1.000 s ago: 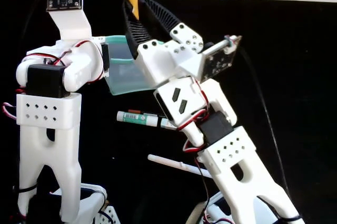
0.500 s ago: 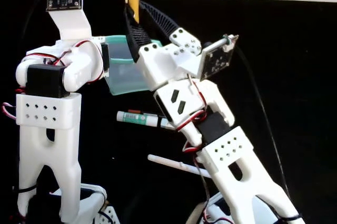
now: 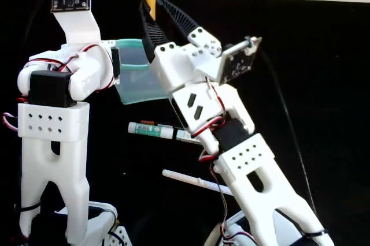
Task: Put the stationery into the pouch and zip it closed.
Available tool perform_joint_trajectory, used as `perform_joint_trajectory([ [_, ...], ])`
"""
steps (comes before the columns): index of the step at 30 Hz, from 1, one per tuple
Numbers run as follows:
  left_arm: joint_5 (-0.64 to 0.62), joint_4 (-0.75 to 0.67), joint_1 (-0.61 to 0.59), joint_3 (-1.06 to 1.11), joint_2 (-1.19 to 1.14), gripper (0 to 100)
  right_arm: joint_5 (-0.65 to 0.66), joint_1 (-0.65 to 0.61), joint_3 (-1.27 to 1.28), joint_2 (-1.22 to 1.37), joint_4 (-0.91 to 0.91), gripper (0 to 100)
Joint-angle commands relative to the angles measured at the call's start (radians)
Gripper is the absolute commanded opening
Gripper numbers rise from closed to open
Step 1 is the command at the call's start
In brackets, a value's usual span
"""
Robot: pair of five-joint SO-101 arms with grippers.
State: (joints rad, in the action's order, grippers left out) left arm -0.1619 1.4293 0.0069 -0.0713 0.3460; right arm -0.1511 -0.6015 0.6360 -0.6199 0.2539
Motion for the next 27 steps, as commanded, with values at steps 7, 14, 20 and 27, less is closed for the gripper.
perform_joint_trajectory([
  [7, 0.0, 0.0, -0.008, 0.015, -0.008, 1, -0.009, 0.021, 0.076, 0.002, 0.024, 0.5],
  [14, 0.0, 0.002, -0.007, 0.015, -0.008, 1, -0.009, 0.035, 0.082, 0.002, 0.021, 0.5],
  [20, 0.0, 0.002, -0.008, 0.015, -0.008, 1, -0.003, 0.035, 0.142, -0.007, 0.022, 2.8],
  [27, 0.003, 0.0, -0.01, 0.015, -0.008, 1, -0.003, 0.033, 0.145, -0.012, 0.013, 21.4],
])
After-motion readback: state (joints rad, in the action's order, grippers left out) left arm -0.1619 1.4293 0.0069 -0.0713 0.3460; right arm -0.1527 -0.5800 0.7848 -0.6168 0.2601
